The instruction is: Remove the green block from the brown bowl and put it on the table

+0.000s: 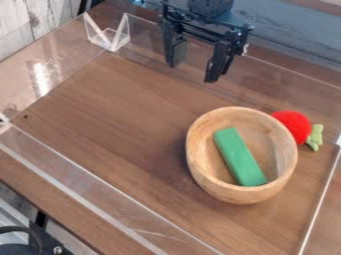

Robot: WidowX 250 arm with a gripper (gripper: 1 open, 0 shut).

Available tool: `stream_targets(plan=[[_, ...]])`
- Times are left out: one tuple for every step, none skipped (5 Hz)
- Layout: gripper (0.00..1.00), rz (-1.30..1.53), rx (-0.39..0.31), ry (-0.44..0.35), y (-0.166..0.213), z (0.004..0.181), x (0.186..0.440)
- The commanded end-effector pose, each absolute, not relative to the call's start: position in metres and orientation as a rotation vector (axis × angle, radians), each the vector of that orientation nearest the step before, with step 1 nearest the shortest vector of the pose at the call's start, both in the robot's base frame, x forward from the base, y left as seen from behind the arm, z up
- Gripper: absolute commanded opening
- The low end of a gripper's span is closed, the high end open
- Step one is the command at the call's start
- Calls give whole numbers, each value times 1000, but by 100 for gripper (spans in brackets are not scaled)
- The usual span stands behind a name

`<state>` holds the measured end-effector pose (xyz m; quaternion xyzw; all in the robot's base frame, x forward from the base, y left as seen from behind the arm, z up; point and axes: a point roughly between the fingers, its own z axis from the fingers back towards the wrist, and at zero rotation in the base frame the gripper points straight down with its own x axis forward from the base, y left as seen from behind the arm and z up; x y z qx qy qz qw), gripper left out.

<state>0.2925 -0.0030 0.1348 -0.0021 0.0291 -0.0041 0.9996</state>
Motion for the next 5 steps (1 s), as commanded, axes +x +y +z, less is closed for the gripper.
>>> stream_targets(plan=[[100,76,-20,80,-30,125,284],[100,239,-41,99,-43,110,267],[100,405,-71,73,-60,101,259],[100,549,-105,42,-73,91,255],[100,656,-132,12,-68,86,247]])
